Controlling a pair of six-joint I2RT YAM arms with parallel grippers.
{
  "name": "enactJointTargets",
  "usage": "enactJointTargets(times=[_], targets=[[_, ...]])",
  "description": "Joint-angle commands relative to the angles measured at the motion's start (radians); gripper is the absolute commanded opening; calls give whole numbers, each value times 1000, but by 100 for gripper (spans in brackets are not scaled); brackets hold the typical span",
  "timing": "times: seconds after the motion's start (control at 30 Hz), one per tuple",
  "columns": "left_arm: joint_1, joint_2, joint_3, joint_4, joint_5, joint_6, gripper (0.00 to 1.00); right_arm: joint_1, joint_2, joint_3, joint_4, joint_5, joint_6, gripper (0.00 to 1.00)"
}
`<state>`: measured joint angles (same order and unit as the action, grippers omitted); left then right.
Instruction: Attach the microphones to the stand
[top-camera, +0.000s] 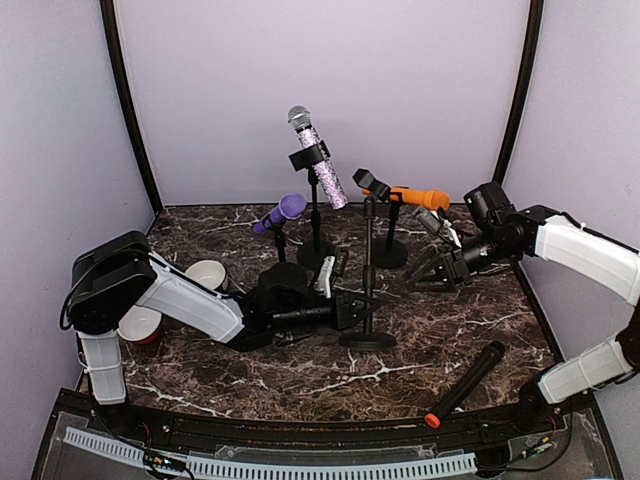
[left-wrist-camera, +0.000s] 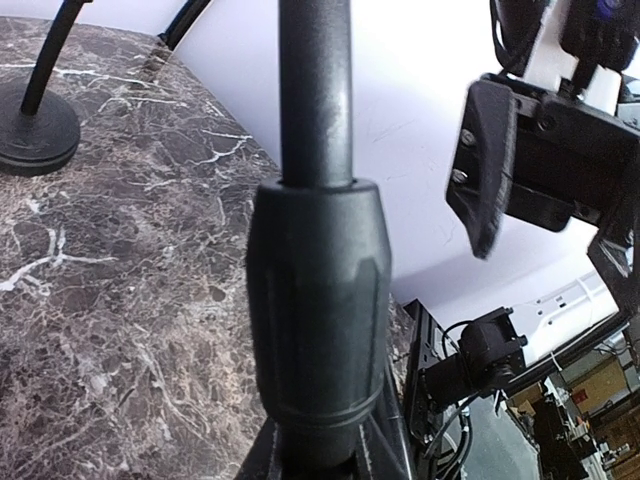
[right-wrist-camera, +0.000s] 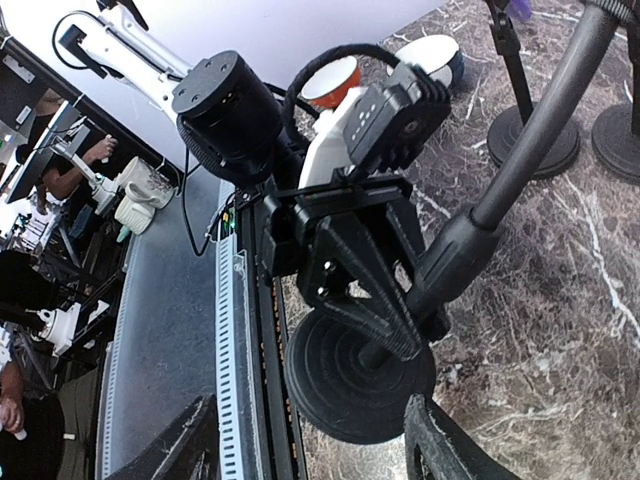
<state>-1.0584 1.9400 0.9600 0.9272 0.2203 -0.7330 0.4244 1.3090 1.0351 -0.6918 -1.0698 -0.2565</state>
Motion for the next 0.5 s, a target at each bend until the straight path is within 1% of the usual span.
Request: enactJointTargets(times=[0.0,0.07,0.17,0.27,0.37,0.47], targets=[[-12,-100,-6,166,33,30,0,1,8,9,166,-22,86,65],[-14,-98,-5,192,46,33,0,4,25,5,242,-30,118,65],[-15,-98,4,215,70,39,0,21,64,15,305,-54,140,65],[-15,-95,16,214,87,39,0,42,100,25,365,-73,181,62],[-15,-92,23,220,97,37,0,65,123,25,435,-100,230,58],[-17,-85,31,219,106,33,0,93,132,23,486,-114,258,49]])
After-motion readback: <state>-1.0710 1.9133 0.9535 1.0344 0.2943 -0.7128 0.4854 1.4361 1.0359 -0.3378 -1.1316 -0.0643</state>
